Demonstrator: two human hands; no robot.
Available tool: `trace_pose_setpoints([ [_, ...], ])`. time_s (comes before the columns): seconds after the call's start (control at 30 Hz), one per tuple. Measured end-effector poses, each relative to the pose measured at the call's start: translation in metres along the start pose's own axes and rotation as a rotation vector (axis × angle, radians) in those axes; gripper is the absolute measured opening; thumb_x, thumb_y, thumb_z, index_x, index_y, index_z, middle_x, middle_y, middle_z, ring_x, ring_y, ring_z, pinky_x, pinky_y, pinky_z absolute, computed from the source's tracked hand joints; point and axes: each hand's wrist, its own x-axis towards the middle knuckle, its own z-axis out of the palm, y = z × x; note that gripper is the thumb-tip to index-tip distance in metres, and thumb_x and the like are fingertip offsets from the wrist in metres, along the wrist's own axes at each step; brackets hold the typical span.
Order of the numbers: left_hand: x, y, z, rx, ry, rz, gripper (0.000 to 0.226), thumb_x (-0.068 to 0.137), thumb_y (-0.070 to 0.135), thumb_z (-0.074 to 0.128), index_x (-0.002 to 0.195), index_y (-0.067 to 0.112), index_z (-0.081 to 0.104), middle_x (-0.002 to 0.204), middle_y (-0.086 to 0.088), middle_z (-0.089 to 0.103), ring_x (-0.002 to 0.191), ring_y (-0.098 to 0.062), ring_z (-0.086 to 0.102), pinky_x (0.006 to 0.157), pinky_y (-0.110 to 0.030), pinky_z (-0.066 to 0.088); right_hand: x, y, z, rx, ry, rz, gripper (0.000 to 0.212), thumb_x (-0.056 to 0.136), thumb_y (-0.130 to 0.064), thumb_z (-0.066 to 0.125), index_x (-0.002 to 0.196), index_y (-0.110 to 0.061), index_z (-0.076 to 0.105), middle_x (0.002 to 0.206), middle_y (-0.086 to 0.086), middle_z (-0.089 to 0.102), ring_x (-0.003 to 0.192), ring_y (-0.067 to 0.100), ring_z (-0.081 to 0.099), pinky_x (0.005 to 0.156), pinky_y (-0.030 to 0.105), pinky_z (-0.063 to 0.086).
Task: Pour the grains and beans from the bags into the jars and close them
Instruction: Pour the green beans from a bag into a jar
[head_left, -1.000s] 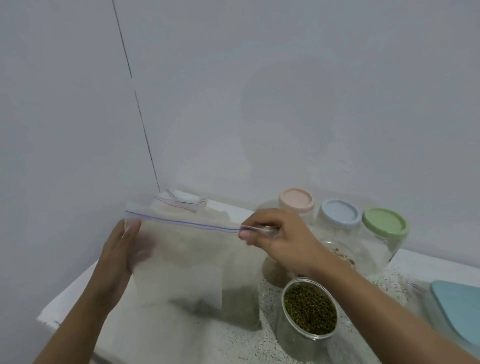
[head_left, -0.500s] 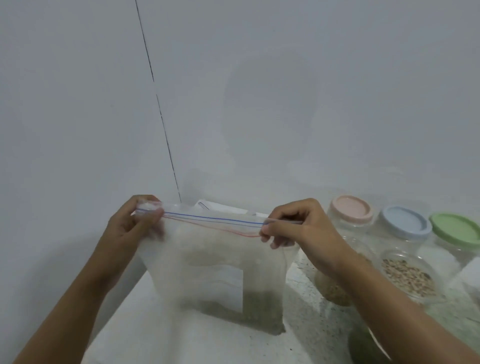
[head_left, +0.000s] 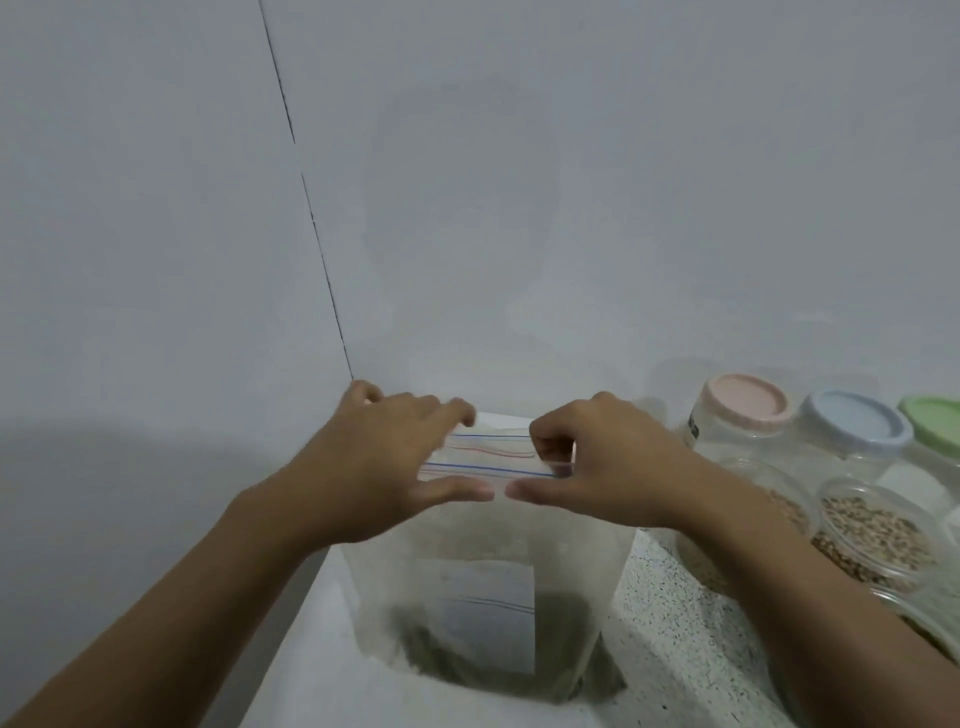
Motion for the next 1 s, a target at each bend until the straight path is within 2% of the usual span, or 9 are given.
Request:
trace_pose_setpoints([
  [0.17, 0.025, 0.006, 0.018, -0.185, -0.221, 0.163, 0.040, 0.102, 0.059, 0.038, 0.137, 0.040, 0.048, 0.132, 0.013, 0.052, 0.108, -0.006, 0.046, 0.096, -0.027, 0.042, 0.008, -0.010, 0.001, -0.161, -0.146, -0.035, 0.042, 0.089, -0.059, 0.065, 0.115, -0.032, 0.047, 0.085, -0.010, 0.056, 0.087, 0.016, 0.053, 0.067, 0.033, 0.040],
  [0.3, 0.030, 0.002, 0.025, -0.389, -0.220, 0.295, 0.021, 0.106, 0.051, 0.041, 0.119, 0.045, 0.055, 0.110, 0.020, 0.060, 0.101, -0.006, 0.045, 0.091, -0.029, 0.041, 0.015, -0.006, 0.007, -0.138, -0.199, -0.051, 0.026, 0.093, -0.050, 0.066, 0.104, -0.029, 0.054, 0.095, -0.005, 0.062, 0.087, 0.014, 0.052, 0.067, 0.033, 0.038],
  [0.37, 0.030, -0.001, 0.026, -0.340, -0.186, 0.294, 0.017, 0.103, 0.054, 0.044, 0.108, 0.043, 0.055, 0.102, 0.020, 0.056, 0.101, -0.004, 0.041, 0.090, -0.028, 0.039, 0.014, -0.001, 0.009, -0.045, -0.189, -0.051, 0.023, 0.090, -0.048, 0.070, 0.099, -0.032, 0.058, 0.087, -0.009, 0.061, 0.078, 0.005, 0.048, 0.065, 0.031, 0.038],
  [0.43, 0.030, -0.008, 0.026, -0.300, -0.151, 0.276, 0.023, 0.099, 0.061, 0.046, 0.102, 0.040, 0.055, 0.110, 0.022, 0.049, 0.108, -0.001, 0.039, 0.095, -0.024, 0.036, 0.010, 0.005, 0.011, 0.039, -0.150, -0.068, 0.022, 0.087, -0.049, 0.074, 0.096, -0.030, 0.065, 0.075, -0.011, 0.057, 0.073, 0.003, 0.048, 0.065, 0.032, 0.041],
  [0.6, 0.022, -0.021, 0.018, -0.571, -0.363, 0.197, 0.029, 0.096, 0.060, 0.057, 0.118, 0.043, 0.046, 0.112, 0.022, 0.061, 0.109, -0.005, 0.056, 0.094, -0.030, 0.048, -0.003, 0.010, 0.014, 0.194, -0.067, -0.171, 0.013, 0.088, -0.035, 0.077, 0.095, -0.027, 0.068, 0.075, -0.006, 0.063, 0.072, 0.012, 0.055, 0.067, 0.030, 0.046],
  [0.67, 0.019, -0.015, 0.014, -0.608, -0.350, 0.254, 0.030, 0.098, 0.055, 0.058, 0.124, 0.046, 0.048, 0.103, 0.021, 0.064, 0.100, -0.004, 0.058, 0.085, -0.020, 0.046, -0.005, 0.009, 0.015, 0.219, -0.067, -0.185, 0.016, 0.089, -0.032, 0.076, 0.098, -0.029, 0.064, 0.081, -0.010, 0.061, 0.076, 0.011, 0.056, 0.069, 0.030, 0.047],
  [0.73, 0.018, -0.009, 0.010, -0.637, -0.275, 0.307, 0.017, 0.102, 0.050, 0.054, 0.110, 0.037, 0.060, 0.091, 0.015, 0.067, 0.090, -0.008, 0.062, 0.078, -0.020, 0.046, -0.005, 0.009, 0.014, 0.239, -0.073, -0.172, 0.016, 0.090, -0.033, 0.075, 0.096, -0.030, 0.061, 0.085, -0.012, 0.061, 0.079, 0.010, 0.056, 0.073, 0.034, 0.049],
  [0.8, 0.018, -0.008, 0.010, -0.628, -0.223, 0.318, 0.026, 0.102, 0.051, 0.052, 0.093, 0.030, 0.064, 0.082, 0.010, 0.070, 0.082, -0.014, 0.066, 0.074, -0.026, 0.050, -0.005, 0.008, 0.013, 0.246, -0.078, -0.167, 0.014, 0.092, -0.037, 0.073, 0.088, -0.035, 0.059, 0.083, -0.011, 0.062, 0.078, 0.011, 0.057, 0.072, 0.038, 0.050],
  [1.0, 0.005, -0.036, 0.008, -0.442, -0.182, 0.185, 0.031, 0.090, 0.059, 0.062, 0.084, 0.029, 0.068, 0.074, 0.017, 0.071, 0.071, -0.009, 0.062, 0.067, -0.028, 0.048, -0.015, 0.025, 0.010, 0.200, -0.094, -0.089, 0.020, 0.101, -0.039, 0.060, 0.085, -0.029, 0.056, 0.071, -0.011, 0.065, 0.068, 0.009, 0.058, 0.066, 0.029, 0.045],
])
